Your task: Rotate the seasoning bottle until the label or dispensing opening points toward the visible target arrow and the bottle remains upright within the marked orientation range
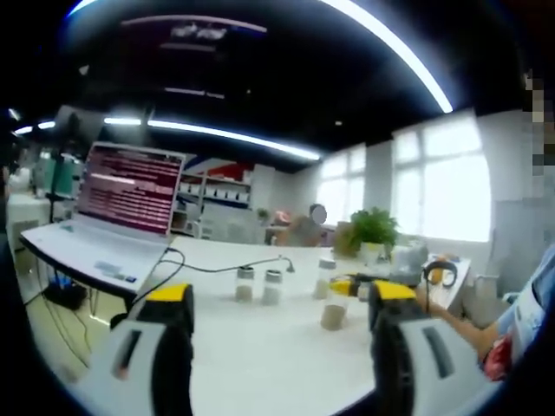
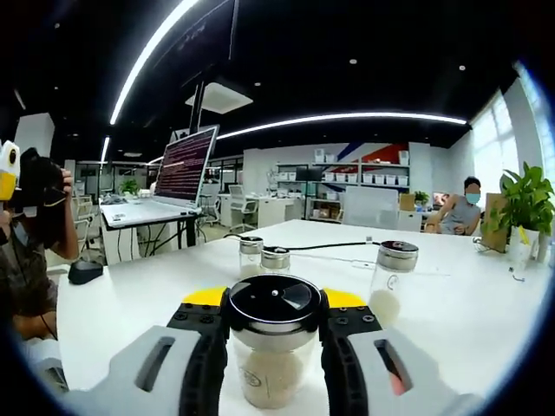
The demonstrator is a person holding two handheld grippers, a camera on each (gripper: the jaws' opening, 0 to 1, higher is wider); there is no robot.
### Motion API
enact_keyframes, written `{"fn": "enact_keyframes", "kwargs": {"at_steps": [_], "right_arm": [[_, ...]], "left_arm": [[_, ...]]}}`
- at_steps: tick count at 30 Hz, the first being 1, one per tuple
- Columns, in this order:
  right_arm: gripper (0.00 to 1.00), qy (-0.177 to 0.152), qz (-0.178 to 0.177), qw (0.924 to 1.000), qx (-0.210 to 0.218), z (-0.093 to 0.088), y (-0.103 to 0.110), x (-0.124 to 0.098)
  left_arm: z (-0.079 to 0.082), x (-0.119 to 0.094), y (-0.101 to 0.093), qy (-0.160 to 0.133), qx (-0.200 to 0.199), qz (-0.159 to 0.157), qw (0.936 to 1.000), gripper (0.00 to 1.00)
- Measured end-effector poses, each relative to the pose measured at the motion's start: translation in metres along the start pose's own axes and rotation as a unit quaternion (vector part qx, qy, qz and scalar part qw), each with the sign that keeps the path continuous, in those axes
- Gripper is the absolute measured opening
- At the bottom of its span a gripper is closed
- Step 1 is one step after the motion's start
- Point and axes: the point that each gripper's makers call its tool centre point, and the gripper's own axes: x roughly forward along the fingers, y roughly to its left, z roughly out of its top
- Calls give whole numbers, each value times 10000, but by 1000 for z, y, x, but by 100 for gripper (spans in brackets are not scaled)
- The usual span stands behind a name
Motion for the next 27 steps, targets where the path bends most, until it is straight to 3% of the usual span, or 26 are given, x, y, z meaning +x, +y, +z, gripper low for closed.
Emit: {"fn": "enact_keyframes", "kwargs": {"at_steps": [14, 17, 19, 27], "right_arm": [[40, -121, -326, 9994, 45, 2, -4, 3], [40, -143, -392, 9991, 48, 2, -4, 3], [40, -141, -461, 9988, 12, 2, -4, 3], [40, -148, -542, 9984, 55, 2, -4, 3]], "left_arm": [[-5, 5, -4, 96, 17, -58, 9999, 88], [-3, 4, -6, 47, -24, -93, 9999, 88], [2, 4, -5, -132, 134, -70, 9998, 86], [0, 5, -4, -39, 188, -105, 9998, 83]]}}
